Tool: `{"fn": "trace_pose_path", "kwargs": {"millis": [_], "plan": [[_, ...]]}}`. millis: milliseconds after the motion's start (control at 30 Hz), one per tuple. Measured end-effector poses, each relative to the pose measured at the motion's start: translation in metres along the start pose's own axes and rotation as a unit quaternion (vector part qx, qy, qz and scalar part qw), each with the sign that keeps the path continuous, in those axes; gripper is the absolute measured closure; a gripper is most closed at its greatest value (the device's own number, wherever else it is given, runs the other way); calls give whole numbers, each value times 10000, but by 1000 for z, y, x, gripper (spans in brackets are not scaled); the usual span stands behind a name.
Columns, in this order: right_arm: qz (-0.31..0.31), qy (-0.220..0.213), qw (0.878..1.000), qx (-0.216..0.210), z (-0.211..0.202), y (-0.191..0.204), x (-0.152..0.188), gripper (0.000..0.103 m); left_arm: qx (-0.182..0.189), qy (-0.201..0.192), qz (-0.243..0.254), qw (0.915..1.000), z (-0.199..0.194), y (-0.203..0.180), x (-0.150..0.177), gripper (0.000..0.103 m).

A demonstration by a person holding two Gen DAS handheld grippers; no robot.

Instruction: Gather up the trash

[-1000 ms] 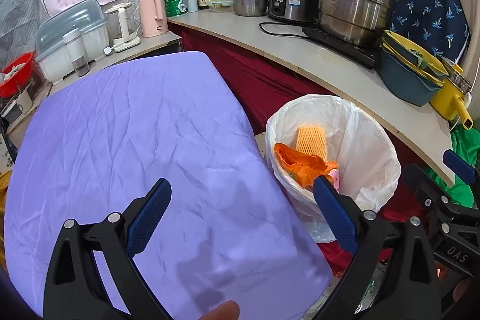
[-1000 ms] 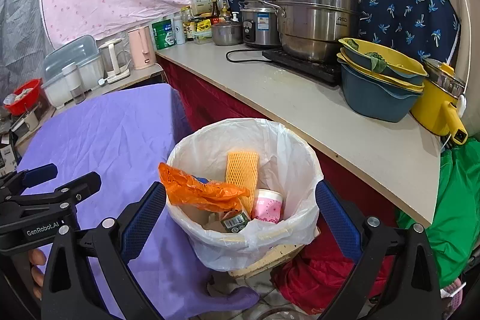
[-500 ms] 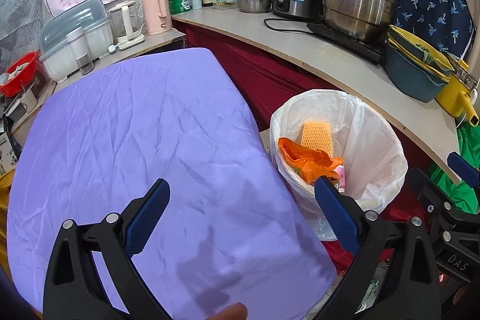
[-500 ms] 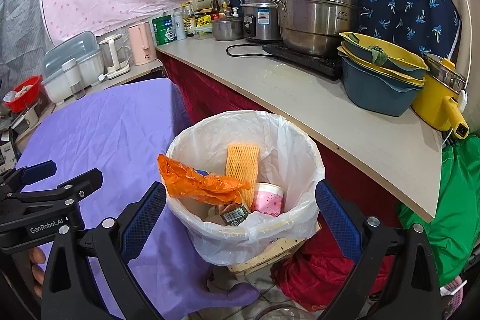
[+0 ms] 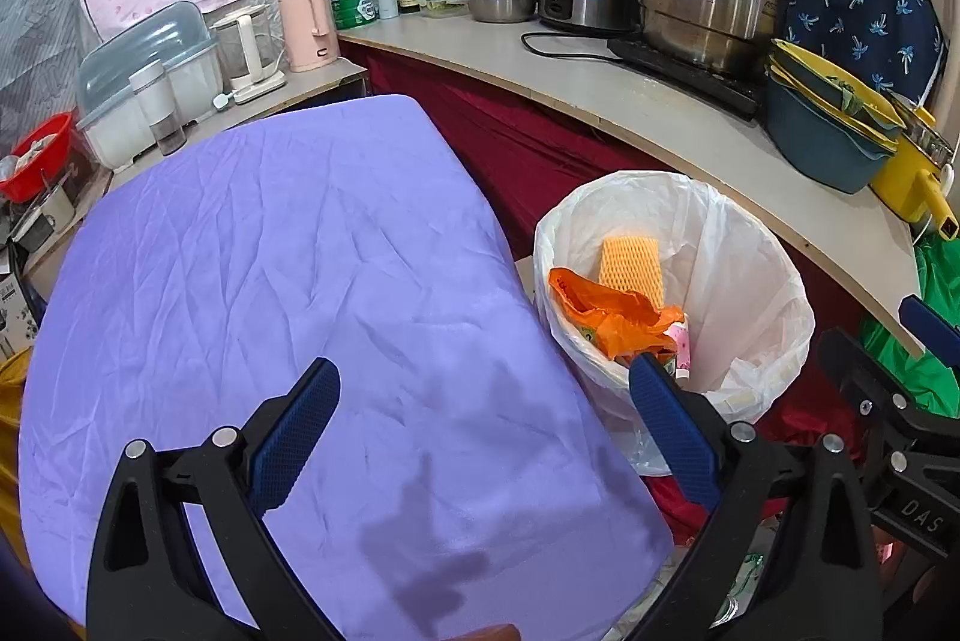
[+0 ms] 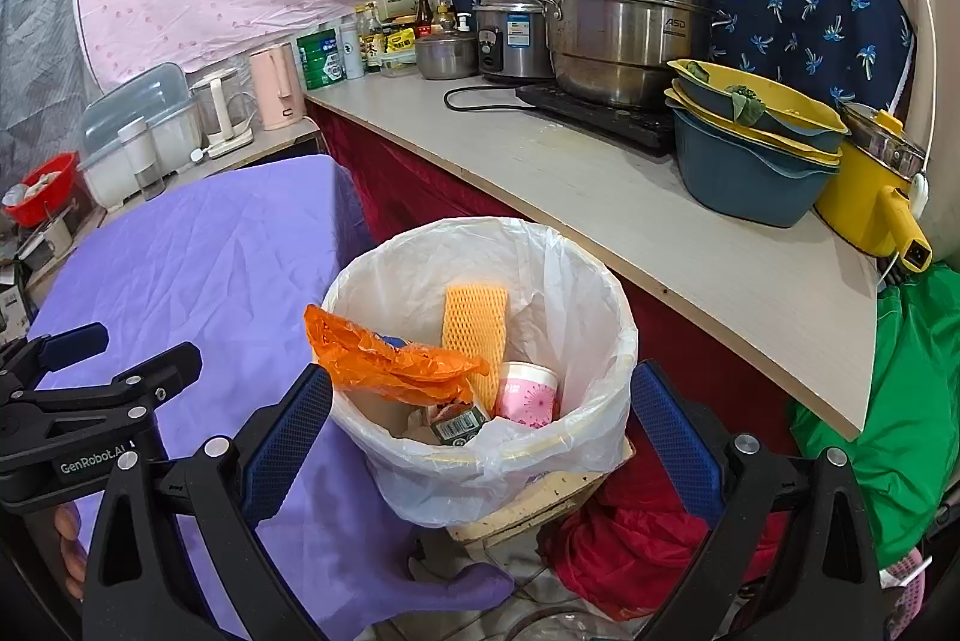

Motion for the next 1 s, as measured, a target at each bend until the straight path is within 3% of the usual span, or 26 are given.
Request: {"fn": "trace_pose_path", "kwargs": {"millis": [1000], "plan": [[-42,24,10000,12,1,-1,3,7,50,72,-48,10000,-4,-5,4,10]]}}
Point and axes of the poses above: each gripper's, at about its wrist camera, not at the fingertips, and z roughly the way its jaws point, y to its left, x to its underside, the point moved 3 cm from there along z, roughly the way its jaws point, and after that the axes turned 11 degrees about -y, right-handed, at the moved point
